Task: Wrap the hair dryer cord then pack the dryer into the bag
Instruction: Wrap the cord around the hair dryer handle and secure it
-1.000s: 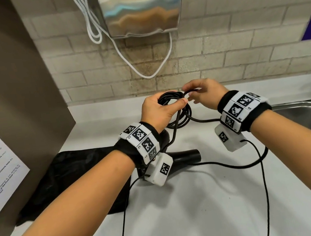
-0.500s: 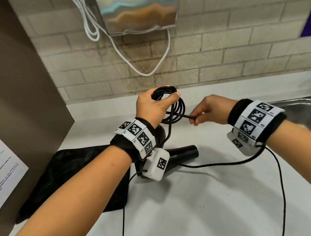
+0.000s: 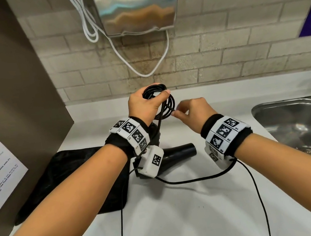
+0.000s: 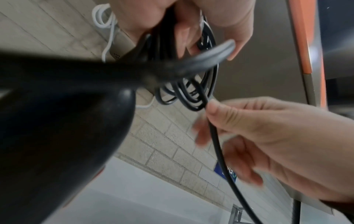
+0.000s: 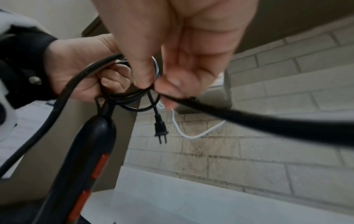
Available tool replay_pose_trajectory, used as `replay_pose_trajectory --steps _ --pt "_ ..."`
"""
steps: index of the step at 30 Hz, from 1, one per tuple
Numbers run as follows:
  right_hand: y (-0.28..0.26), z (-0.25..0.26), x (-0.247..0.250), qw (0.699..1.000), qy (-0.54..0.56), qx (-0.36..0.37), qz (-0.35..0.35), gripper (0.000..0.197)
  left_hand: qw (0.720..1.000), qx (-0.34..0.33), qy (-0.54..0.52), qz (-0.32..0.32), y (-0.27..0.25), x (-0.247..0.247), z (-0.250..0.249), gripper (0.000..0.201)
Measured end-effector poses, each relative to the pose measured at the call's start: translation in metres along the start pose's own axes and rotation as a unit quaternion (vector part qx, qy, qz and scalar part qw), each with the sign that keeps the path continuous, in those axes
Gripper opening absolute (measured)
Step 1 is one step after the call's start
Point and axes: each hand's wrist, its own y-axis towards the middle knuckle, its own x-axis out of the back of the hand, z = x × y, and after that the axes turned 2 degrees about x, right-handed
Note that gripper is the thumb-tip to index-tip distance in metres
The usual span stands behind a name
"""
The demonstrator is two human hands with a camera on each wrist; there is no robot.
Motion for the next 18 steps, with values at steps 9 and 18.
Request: replay_pose_trajectory --steps 9,18 --pt "0.005 0.008 0.014 0.991 0.042 -0.001 0.128 0.023 1.0 -0.005 0.021 0.014 0.005 0.011 0.002 0.018" --pt "0.007 0.025 0.015 0.974 0.215 0.01 -0.068 0.026 0.996 0.01 0.05 0.071 0.005 0.013 -0.001 0.018"
